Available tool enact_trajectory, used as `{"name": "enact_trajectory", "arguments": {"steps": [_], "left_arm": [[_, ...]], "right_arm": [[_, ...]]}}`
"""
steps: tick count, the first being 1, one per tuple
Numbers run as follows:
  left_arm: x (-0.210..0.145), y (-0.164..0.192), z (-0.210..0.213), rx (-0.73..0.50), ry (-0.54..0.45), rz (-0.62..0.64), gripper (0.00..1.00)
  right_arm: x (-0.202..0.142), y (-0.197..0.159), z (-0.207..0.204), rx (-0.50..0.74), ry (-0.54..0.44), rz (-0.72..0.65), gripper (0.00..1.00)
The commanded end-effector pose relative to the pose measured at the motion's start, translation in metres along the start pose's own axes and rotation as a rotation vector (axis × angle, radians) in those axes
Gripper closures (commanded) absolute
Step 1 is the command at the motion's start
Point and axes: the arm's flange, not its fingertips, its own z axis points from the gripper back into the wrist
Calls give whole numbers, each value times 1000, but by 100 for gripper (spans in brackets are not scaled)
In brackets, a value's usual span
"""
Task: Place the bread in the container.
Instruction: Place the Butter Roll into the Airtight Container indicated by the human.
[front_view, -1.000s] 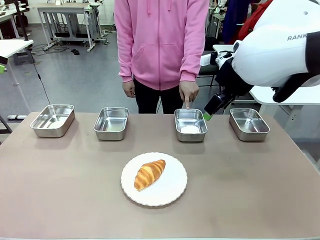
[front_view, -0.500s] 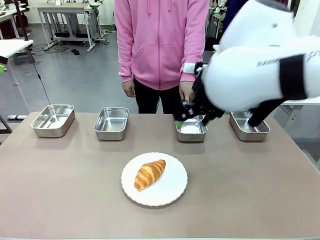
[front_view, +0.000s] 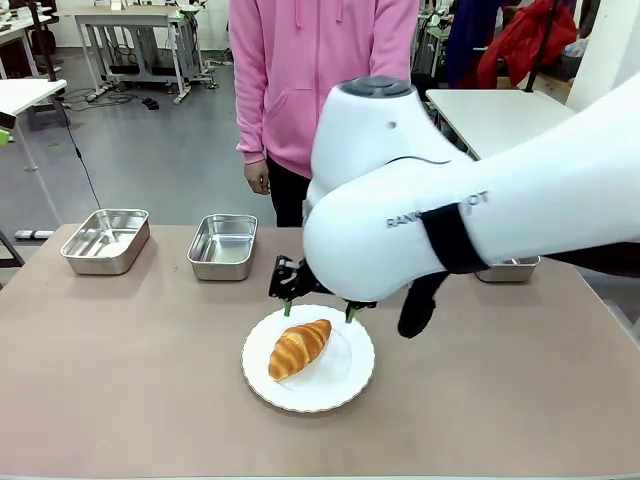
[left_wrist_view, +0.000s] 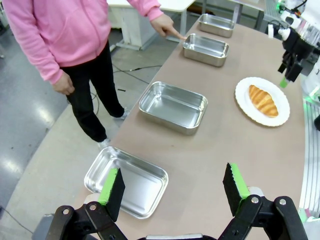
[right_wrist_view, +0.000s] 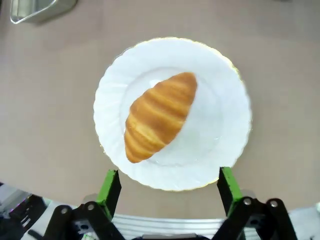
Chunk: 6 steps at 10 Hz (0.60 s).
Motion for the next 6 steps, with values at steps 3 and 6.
{"name": "enact_trajectory", "arguments": {"steps": [3, 6], "left_arm": [[2, -2, 1, -3, 2, -4, 0], [2, -2, 1, -3, 2, -4, 0]], "right_arm": [[0, 0, 0, 0, 0, 0, 0], [8, 12, -20, 28, 18, -83, 0]]}}
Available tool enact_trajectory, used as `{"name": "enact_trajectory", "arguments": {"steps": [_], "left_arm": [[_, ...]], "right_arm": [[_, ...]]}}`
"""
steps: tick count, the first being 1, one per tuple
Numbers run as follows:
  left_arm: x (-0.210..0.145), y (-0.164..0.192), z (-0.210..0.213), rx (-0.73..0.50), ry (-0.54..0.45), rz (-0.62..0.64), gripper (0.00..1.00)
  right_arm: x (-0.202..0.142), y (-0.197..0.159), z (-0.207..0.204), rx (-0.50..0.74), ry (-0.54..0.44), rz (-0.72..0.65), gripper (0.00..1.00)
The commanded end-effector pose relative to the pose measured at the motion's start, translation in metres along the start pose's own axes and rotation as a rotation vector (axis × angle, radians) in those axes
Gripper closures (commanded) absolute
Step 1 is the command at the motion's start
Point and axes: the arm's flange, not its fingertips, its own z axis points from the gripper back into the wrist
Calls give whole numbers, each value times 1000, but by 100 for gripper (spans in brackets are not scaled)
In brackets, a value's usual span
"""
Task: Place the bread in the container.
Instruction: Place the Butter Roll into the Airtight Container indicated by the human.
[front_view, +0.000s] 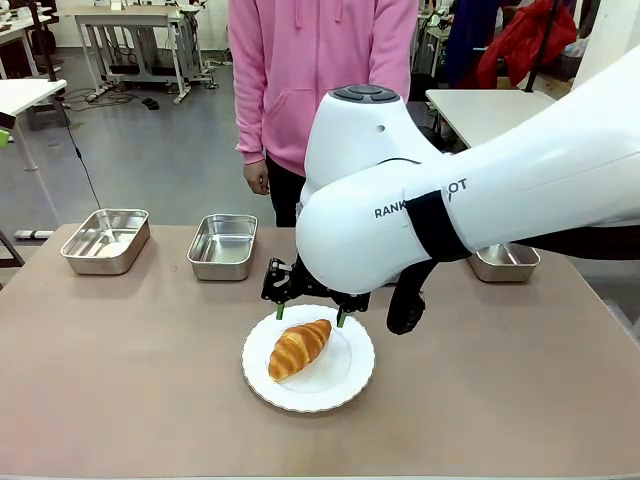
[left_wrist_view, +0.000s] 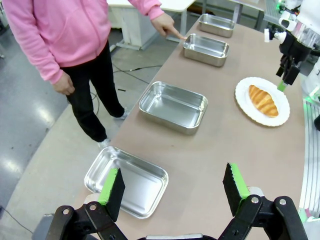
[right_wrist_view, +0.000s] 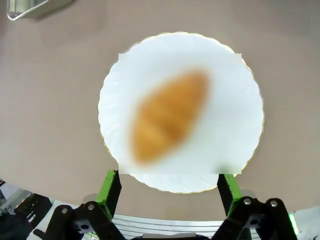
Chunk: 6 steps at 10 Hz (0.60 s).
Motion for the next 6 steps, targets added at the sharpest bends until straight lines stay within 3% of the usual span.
{"name": "enact_trajectory", "arguments": {"steps": [1, 4, 6], "left_arm": [[2, -2, 1, -3, 2, -4, 0], [2, -2, 1, -3, 2, -4, 0], [2, -2, 1, -3, 2, -4, 0]], "right_arm": [[2, 11, -19, 10, -17, -119, 0], [11, 14, -36, 10, -42, -256, 0], [19, 16, -52, -18, -6, -323, 0]]}}
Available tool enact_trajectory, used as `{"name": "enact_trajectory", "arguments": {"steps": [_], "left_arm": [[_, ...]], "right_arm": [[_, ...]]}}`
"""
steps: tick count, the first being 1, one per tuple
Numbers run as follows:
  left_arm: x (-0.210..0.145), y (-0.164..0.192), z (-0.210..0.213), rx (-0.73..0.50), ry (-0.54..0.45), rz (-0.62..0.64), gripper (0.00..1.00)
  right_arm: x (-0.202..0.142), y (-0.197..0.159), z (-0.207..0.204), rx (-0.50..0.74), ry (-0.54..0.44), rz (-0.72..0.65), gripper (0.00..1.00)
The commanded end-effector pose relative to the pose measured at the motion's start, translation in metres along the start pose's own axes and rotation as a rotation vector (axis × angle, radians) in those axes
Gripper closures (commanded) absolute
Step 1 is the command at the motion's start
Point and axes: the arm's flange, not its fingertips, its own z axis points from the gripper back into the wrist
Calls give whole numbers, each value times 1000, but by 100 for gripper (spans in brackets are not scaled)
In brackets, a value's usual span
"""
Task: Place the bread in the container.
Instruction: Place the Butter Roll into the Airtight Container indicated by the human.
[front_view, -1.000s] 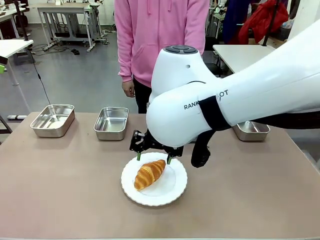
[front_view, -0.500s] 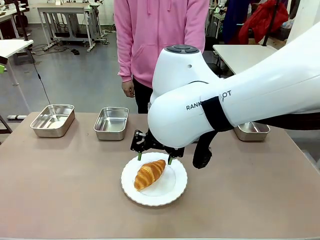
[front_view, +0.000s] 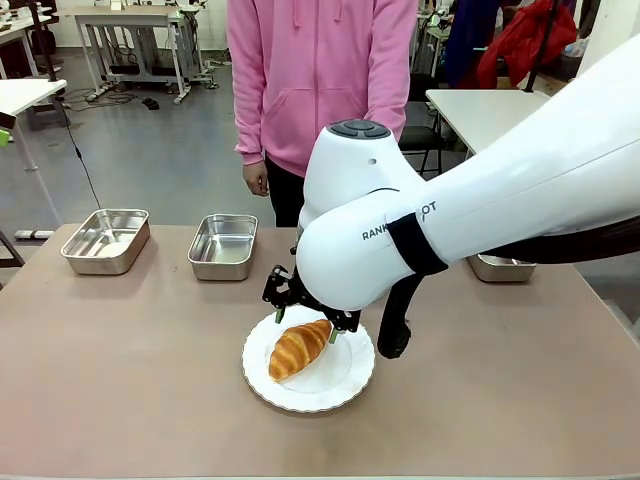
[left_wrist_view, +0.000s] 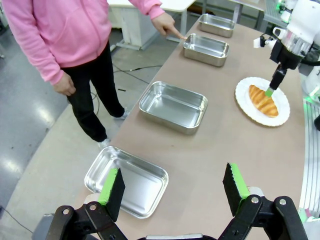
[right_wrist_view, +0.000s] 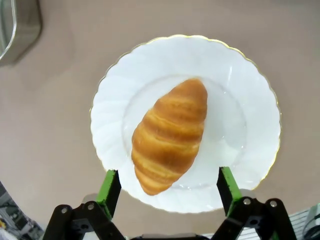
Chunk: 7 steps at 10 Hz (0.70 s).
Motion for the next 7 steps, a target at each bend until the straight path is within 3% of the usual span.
{"name": "enact_trajectory", "arguments": {"steps": [1, 7], "left_arm": [[2, -2, 0, -3, 2, -4, 0], [2, -2, 0, -3, 2, -4, 0]], "right_arm": [[2, 19, -17, -30, -16, -89, 0], [11, 28, -53, -65, 2, -154, 0]]}}
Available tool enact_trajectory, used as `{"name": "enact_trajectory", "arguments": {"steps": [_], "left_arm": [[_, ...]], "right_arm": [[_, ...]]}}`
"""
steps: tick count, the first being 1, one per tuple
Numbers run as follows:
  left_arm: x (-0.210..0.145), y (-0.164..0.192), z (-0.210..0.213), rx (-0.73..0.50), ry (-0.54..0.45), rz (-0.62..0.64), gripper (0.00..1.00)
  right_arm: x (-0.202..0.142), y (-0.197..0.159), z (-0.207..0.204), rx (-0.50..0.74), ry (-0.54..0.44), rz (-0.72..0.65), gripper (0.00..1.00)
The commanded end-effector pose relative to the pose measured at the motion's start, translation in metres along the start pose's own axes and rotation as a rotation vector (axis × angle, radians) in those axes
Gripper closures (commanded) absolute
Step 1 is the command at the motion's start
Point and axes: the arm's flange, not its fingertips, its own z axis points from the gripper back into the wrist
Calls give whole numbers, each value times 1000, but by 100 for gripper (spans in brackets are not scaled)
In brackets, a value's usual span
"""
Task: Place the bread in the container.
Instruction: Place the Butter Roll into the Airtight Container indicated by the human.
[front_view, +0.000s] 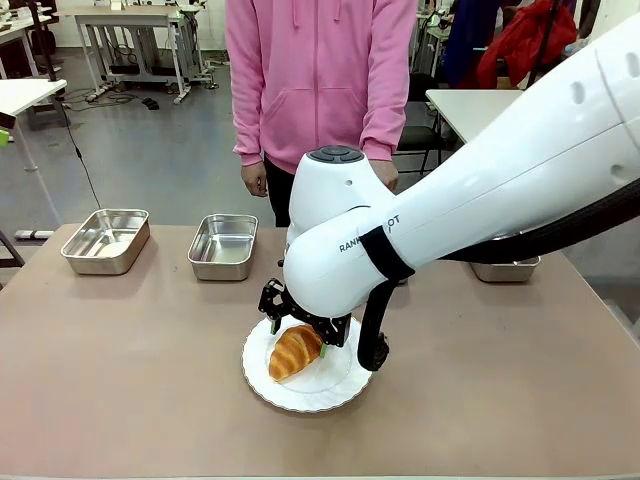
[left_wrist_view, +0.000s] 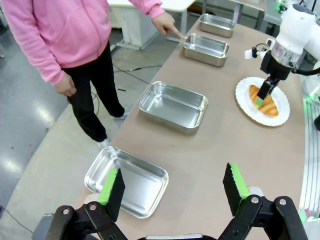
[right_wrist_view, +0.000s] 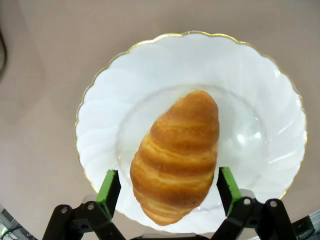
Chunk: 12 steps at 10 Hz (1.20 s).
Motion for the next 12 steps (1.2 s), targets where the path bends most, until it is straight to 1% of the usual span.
{"name": "enact_trajectory", "arguments": {"steps": [1, 4, 5, 6, 7, 8, 9, 10, 12], "left_arm": [[2, -2, 0, -4, 1, -5, 0], [2, -2, 0, -4, 1, -5, 0], [2, -2, 0, -4, 1, -5, 0], [2, -2, 0, -4, 1, -5, 0], [2, -2, 0, -4, 1, -5, 0], [2, -2, 0, -4, 1, -5, 0], [2, -2, 0, -4, 1, -5, 0], [2, -2, 0, -4, 1, -5, 0], [2, -2, 0, -4, 1, -5, 0]], "right_arm": [[0, 15, -12, -20, -32, -32, 0], [2, 14, -15, -23, -25, -32, 0], [2, 14, -15, -28, -23, -32, 20], [3, 14, -14, -27, -20, -36, 20], [3, 14, -14, -29, -19, -36, 40], [3, 14, -13, -31, -17, -45, 26], [3, 14, -10, -22, -54, -62, 60], [5, 7, -13, -16, 12, -10, 60], [5, 7, -13, -16, 12, -10, 60]]}}
